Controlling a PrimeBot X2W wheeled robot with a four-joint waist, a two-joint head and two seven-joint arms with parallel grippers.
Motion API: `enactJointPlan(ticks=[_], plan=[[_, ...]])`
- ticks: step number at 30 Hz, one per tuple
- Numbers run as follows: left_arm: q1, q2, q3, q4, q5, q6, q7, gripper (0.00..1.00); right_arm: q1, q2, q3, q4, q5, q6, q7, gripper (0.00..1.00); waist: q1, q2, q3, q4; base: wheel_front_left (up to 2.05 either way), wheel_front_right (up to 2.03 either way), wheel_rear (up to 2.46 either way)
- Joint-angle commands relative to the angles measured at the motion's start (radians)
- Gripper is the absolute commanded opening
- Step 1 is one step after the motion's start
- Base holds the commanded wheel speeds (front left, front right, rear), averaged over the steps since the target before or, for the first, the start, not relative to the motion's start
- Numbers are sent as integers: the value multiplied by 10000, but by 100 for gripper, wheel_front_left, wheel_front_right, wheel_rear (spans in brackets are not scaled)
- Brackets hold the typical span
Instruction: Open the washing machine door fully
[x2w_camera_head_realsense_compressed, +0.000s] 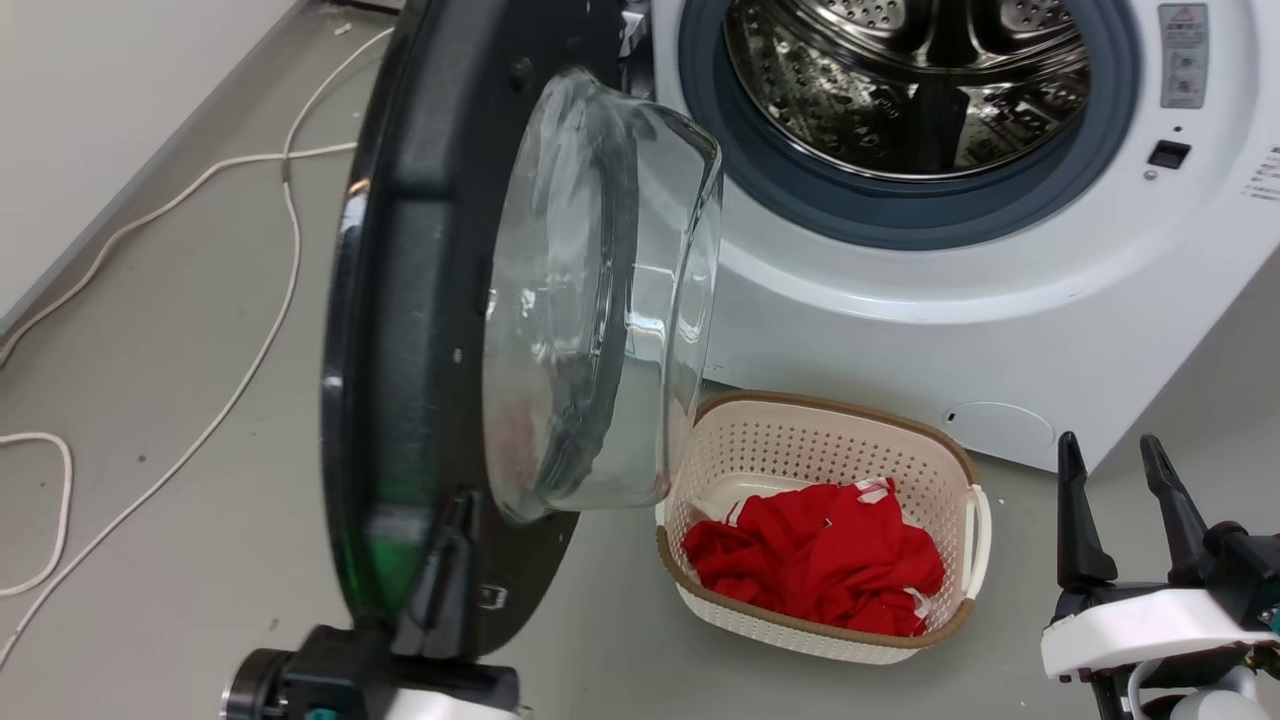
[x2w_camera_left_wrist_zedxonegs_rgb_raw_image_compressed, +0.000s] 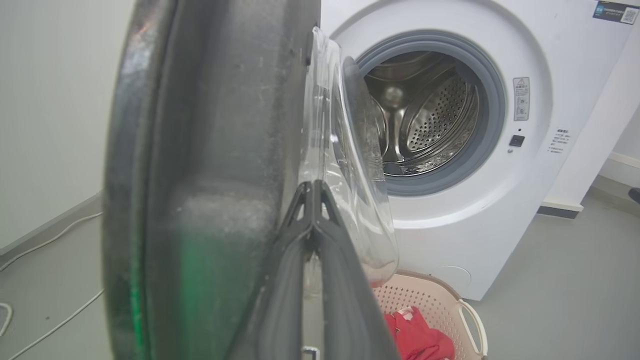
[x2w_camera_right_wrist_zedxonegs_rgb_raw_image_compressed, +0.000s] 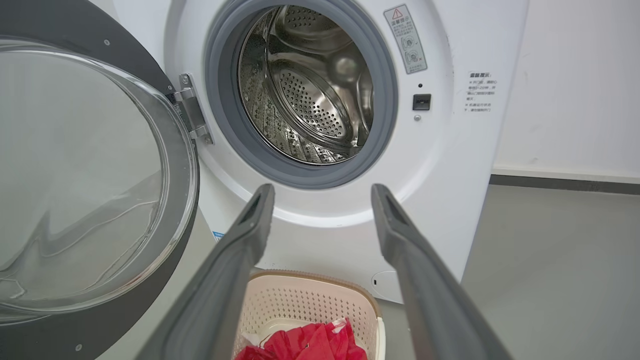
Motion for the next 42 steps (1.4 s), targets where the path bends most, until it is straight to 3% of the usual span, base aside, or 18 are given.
enactJointPlan(ticks=[1,13,23,35,42], plan=[[-59,76,216,60,-82,105,-48,0,-22,14,-4,-58,-55,-7,22,100,0,-1,68,71,0,0,0],[-1305,655,1944,903,-1096,67,-42,0,-192,14,66,-428,-227,-7,223,100,0,-1,493,195,0,0,0],[-2442,1415,3272,2593,-1764,-294,-289,0,-428,14,374,-529,-318,-7,320,100,0,-1,917,-112,0,0,0],[-3709,2045,4279,4442,-2094,-624,-595,0,-712,14,761,-391,-457,-7,292,100,0,-1,1158,-522,0,0,0],[-3673,2175,4434,4798,-2017,-741,-641,0,-685,14,727,-212,-326,-7,177,100,0,-1,991,-643,0,0,0]])
